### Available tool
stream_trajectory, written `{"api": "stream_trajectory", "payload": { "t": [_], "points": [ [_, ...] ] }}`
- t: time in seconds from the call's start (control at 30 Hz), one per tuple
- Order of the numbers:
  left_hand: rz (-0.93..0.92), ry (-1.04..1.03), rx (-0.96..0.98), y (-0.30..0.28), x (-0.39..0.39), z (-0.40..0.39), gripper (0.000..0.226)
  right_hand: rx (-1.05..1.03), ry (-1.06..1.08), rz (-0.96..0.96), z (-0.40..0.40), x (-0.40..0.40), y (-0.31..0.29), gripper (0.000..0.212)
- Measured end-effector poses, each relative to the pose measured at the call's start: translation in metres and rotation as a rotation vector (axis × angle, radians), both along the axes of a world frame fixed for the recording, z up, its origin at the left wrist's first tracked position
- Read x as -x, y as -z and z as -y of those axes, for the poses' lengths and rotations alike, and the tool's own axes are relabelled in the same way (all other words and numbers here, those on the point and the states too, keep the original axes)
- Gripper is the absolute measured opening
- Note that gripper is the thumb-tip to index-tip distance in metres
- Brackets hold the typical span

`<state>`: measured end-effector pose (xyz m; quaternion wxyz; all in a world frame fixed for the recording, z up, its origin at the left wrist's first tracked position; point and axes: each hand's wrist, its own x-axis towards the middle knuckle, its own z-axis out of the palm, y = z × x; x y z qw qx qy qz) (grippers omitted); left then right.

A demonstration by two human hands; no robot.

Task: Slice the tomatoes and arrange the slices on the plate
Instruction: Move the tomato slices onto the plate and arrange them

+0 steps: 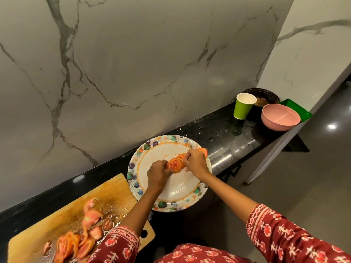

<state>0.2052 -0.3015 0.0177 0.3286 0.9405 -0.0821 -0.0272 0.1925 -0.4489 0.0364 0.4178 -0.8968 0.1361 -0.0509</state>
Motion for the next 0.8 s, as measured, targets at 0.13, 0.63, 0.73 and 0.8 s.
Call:
{"api": "stream_trajectory", "payload": {
  "t": [0.13,0.63,0.73,0.8],
  "points": [
    [0.003,-0.003,-0.018,0.001,0.001,0.000,0.045,0.040,0.010,0.076,0.020,-0.004,-0.008,0.014],
    [-0.013,0.120,-0.176,0.002,-0.001,0.015,0.069,0.193,-0.198,0.061,0.034,-0.018,-0.010,0.025],
    [-0.010,0.115,-0.169,0.002,-0.001,0.014,0.067,0.190,-0.184,0.081,0.037,-0.022,-0.010,0.025],
    [-0.007,0.109,-0.176,0.001,0.000,0.013,0.066,0.193,-0.179,0.085,0.039,-0.024,-0.010,0.025]
  ]
}}
